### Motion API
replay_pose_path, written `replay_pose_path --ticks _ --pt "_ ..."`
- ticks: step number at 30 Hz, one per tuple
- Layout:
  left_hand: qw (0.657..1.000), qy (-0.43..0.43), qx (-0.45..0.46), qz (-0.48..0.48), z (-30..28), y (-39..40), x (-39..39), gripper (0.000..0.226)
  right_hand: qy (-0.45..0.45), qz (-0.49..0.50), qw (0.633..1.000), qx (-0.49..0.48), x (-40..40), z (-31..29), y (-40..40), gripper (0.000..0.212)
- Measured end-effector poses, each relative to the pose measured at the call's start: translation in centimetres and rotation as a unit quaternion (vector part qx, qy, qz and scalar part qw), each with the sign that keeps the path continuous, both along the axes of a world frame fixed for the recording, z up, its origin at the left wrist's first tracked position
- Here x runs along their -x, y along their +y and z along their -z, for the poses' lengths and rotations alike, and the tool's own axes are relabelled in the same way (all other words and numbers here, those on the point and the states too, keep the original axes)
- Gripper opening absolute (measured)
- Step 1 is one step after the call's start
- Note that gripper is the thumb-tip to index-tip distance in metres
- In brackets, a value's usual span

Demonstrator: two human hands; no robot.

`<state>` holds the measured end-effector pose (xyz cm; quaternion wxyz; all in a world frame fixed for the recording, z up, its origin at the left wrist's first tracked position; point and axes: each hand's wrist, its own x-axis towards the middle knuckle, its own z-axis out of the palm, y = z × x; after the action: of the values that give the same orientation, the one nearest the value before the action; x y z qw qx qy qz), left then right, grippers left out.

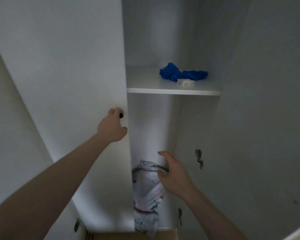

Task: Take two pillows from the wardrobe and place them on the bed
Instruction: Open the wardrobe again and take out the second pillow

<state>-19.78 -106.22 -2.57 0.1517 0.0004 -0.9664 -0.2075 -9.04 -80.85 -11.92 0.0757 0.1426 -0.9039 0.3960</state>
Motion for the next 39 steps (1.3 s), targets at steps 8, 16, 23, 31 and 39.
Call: replay_pose_path --ticks 8,16,23,31,39 --pt "0.997 0.067 -0.043 -0.018 1.1 -0.4 -4.4 0.038 -0.041 -0.024 0.999 0.003 1.1 3.3 -1.1 0.052" --pt "0.980 0.147 -0.123 -0.059 2.2 -2.6 -14.0 0.025 -0.091 -0.119 0.988 -0.027 2.2 5.7 -6.0 0.050" --pt "0.949 0.185 -0.141 -0.215 2.0 -6.1 -20.7 0.046 -0.120 -0.222 0.966 -0.060 3.1 7.8 -10.4 0.052" --pt "0.899 0.193 -0.101 -0.379 1.7 -10.6 -26.6 0.022 -0.143 -0.311 0.936 -0.081 3.6 9.4 -13.1 0.044" --pt "0.844 0.157 -0.080 -0.507 4.3 -12.9 -29.4 0.042 -0.144 -0.359 0.916 -0.104 4.2 10.4 -15.3 0.046"
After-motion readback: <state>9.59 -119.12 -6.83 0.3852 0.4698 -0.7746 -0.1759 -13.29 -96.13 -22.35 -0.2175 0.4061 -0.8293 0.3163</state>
